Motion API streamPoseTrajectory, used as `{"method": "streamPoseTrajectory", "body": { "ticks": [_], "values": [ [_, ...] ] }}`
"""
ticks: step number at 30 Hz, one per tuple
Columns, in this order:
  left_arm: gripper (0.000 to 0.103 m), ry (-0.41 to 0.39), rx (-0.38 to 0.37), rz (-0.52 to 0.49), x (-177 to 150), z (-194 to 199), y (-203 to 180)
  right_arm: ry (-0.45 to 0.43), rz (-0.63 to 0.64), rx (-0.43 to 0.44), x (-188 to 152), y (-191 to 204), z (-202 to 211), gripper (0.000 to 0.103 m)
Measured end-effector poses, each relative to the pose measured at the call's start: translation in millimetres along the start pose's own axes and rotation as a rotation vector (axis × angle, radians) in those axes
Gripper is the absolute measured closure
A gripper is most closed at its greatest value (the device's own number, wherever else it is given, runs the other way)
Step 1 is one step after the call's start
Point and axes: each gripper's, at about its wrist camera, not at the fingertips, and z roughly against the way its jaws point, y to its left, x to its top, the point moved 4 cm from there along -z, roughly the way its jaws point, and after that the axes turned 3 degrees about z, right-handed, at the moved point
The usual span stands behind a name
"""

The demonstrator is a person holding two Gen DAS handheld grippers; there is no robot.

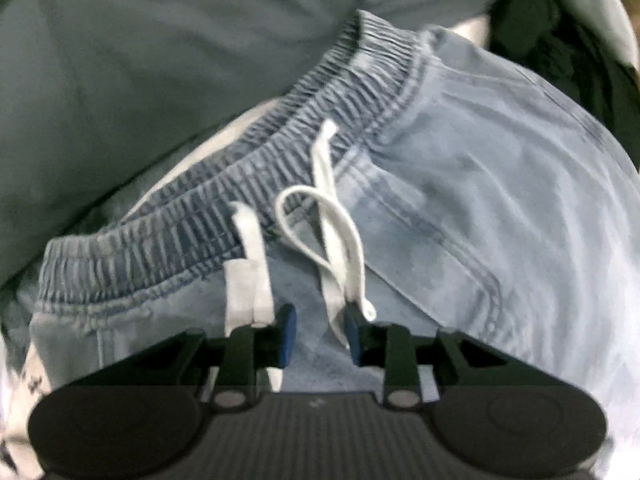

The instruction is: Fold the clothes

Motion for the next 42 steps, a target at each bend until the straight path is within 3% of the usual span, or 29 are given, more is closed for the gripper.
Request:
{"method": "streamPoseTrajectory", "body": {
  "ticks": [5, 9, 16, 22, 26, 29, 42],
  "values": [
    [0.074, 0.002, -0.002, 0.067, -3.7, 32.6, -5.6, 0.008, -0.002, 0.005, -5.2, -5.0, -0.3, 0.058],
    [0.074, -0.008, -0.060, 0.188, -0.2, 73.8, -3.9, 0.006, -0.027, 0.011, -8.1, -6.6, -1.9, 0.058],
    [0.066, -0.002, -0.033, 0.150, -0.4, 120.7, 0.7, 0.048, -0.126, 0.007, -3.2, -9.9, 11.3, 0.060],
    [0.066, -0.045, -0.071, 0.212, -8.3, 176.6, 7.9, -0.063, -0.138, 0.045, 16.7, -17.2, 67.3, 0.060],
    [0.065, -0.047, -0.105, 0.193, -15.1, 210.5, 4.9, -0.116, -0.138, 0.043, 21.1, -26.9, 100.0, 0.060],
    [0.057, -0.047, -0.125, 0.166, -19.7, 232.8, 2.8, -0.156, -0.141, 0.040, 22.6, -35.4, 122.5, 0.060],
    [0.052, -0.029, -0.185, 0.111, -49.9, 293.5, 13.9, -0.244, -0.130, 0.017, -7.1, -49.5, 192.9, 0.060]
  ]
}}
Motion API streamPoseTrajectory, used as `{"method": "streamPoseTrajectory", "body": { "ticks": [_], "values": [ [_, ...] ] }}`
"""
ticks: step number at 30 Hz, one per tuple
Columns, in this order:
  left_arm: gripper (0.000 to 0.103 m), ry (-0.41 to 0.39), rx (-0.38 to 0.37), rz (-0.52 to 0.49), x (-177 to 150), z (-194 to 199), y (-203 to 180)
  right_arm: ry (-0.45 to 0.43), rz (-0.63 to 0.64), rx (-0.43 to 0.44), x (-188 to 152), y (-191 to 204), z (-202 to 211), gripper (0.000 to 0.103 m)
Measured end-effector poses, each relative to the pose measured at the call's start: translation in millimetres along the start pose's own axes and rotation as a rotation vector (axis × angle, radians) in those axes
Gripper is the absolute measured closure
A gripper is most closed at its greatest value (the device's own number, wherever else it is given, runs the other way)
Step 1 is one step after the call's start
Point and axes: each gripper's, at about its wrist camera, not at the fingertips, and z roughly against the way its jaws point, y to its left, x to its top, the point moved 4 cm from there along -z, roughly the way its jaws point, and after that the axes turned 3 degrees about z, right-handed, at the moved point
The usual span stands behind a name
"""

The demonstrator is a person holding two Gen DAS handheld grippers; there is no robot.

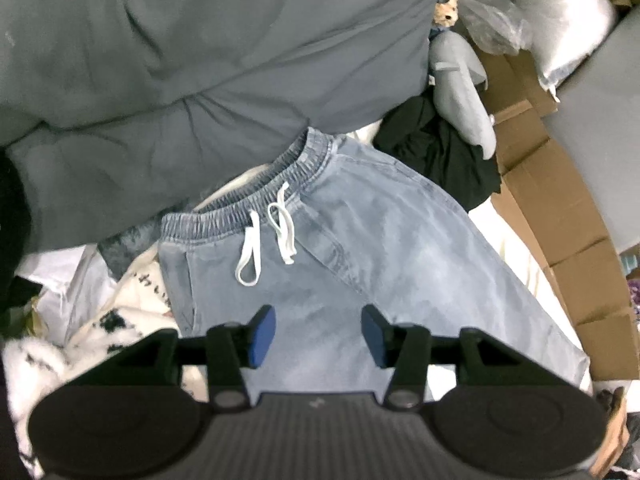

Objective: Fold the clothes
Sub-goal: 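Open both tools and lift them away from the jeans, then move the right tool to the hem edge of the folded jeans leg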

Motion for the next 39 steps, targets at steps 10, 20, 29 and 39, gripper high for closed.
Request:
{"method": "streamPoseTrajectory", "body": {
  "ticks": [10, 20, 29, 39],
  "values": [
    [0.047, 0.025, 0.020, -0.079, -9.4, 5.8, -6.2, 0.009, 0.001, -0.051, -10.6, -8.3, 34.0, 0.060],
    [0.047, 0.076, 0.051, -0.157, -22.5, -19.6, -17.3, 0.041, -0.010, -0.098, -12.1, -24.3, 44.3, 0.060],
    [0.046, 0.073, 0.038, -0.189, -25.3, -43.6, -19.4, 0.028, -0.001, -0.119, -10.0, -27.4, 38.6, 0.060],
    [0.045, 0.137, 0.062, -0.224, -36.4, -98.5, -8.7, 0.127, 0.062, -0.098, -26.8, -7.6, -8.0, 0.061]
  ]
}}
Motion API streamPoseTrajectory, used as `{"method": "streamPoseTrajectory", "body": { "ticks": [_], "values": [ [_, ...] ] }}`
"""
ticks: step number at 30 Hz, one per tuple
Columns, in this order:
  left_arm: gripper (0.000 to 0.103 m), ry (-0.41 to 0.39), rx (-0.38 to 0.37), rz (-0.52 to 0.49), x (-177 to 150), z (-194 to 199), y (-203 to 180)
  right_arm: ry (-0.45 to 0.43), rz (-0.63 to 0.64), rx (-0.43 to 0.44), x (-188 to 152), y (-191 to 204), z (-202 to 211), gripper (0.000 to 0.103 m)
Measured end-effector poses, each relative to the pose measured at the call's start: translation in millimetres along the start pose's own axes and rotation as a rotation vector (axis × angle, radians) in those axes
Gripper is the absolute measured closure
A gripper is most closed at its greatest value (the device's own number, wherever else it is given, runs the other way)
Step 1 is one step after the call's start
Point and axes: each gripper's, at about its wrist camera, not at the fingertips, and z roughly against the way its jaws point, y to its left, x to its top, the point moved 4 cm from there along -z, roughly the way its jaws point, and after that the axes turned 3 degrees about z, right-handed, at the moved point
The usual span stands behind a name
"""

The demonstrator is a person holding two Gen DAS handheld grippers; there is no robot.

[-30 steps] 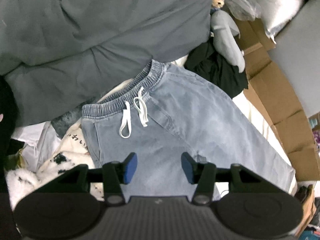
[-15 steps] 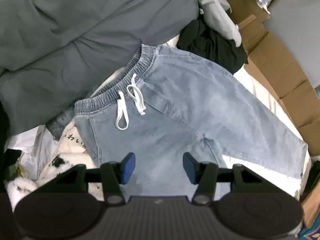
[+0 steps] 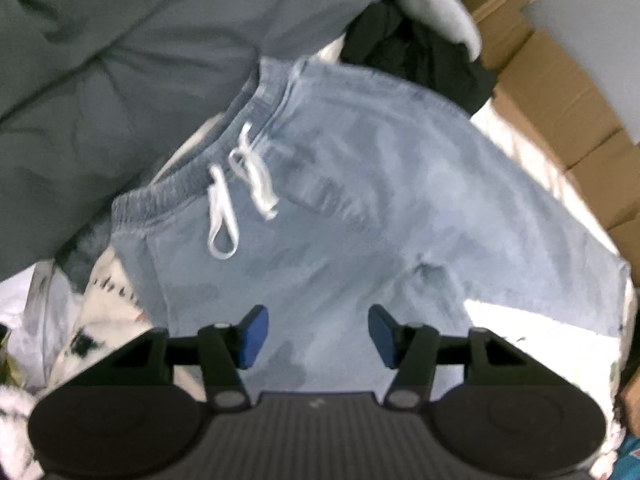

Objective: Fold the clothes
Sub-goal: 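Move the right tool to the hem edge of the folded jeans leg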

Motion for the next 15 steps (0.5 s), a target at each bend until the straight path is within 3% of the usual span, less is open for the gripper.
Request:
{"method": "streamPoseTrajectory", "body": {
  "ticks": [3, 6, 15],
  "values": [
    [0.046, 0.041, 0.044, 0.011, -1.7, 2.1, 4.2, 0.054, -0.018, 0.011, -6.0, 8.3, -2.1, 0.060],
    [0.045, 0.047, 0.055, 0.014, 0.7, 12.7, 6.1, 0.061, 0.059, 0.027, -12.5, 23.1, 2.9, 0.060],
    [0.044, -0.035, 0.022, -0.018, 1.9, 19.3, 2.5, 0.055, 0.291, 0.089, -57.3, 52.9, -42.1, 0.059]
  ]
}}
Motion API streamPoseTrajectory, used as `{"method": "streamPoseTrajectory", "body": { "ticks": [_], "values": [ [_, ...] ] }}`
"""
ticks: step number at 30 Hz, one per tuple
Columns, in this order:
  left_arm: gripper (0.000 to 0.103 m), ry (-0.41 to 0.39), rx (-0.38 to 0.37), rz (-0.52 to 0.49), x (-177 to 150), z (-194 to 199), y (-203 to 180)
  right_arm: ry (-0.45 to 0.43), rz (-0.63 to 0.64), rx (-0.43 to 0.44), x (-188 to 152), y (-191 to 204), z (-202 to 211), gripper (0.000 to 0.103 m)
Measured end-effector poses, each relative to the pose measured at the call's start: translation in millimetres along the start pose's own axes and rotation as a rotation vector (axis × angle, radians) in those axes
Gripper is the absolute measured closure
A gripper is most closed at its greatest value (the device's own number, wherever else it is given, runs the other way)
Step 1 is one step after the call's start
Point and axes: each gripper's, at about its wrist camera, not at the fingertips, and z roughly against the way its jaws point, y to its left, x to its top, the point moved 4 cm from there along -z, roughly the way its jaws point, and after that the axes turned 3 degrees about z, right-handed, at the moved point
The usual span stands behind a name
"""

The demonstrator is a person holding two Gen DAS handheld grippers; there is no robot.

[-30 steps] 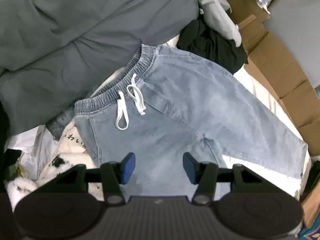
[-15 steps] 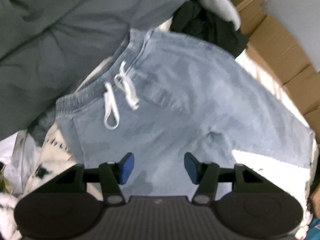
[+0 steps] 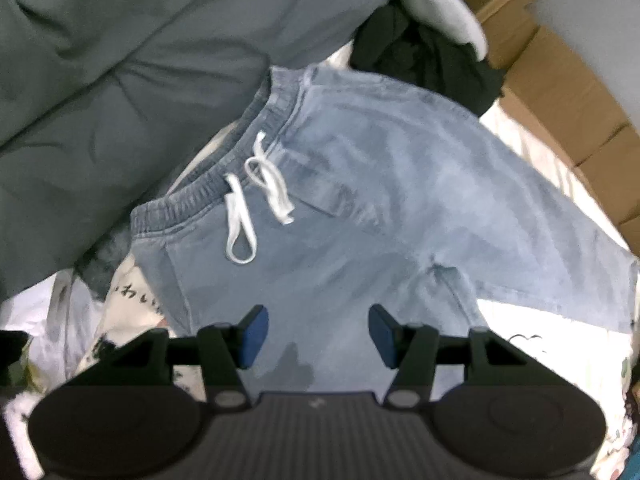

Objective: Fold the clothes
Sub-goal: 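Move the right tool to the hem edge of the folded jeans leg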

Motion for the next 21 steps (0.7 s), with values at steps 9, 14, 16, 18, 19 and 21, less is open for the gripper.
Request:
{"method": "streamPoseTrajectory", "body": {
  "ticks": [9, 14, 16, 18, 19, 21],
  "values": [
    [0.043, 0.010, -0.002, 0.056, -49.4, 2.7, 24.2, 0.023, 0.107, 0.059, -44.7, 28.3, -27.8, 0.058],
    [0.043, 0.028, 0.019, 0.070, -66.9, -0.6, 30.3, 0.021, 0.148, 0.038, -54.3, 31.5, -44.4, 0.057],
    [0.043, 0.030, 0.027, 0.063, -70.6, -0.9, 30.8, 0.020, 0.165, 0.025, -57.1, 31.1, -51.2, 0.057],
    [0.043, 0.027, 0.032, 0.060, -72.9, 0.2, 30.9, 0.023, 0.185, 0.027, -60.3, 32.9, -57.1, 0.056],
    [0.043, 0.025, 0.034, 0.060, -73.8, 0.8, 31.2, 0.024, 0.198, 0.028, -62.1, 34.8, -59.0, 0.056],
    [0.043, 0.019, 0.034, 0.068, -75.1, 2.0, 33.0, 0.023, 0.219, 0.021, -65.2, 38.0, -61.4, 0.056]
  ]
}}
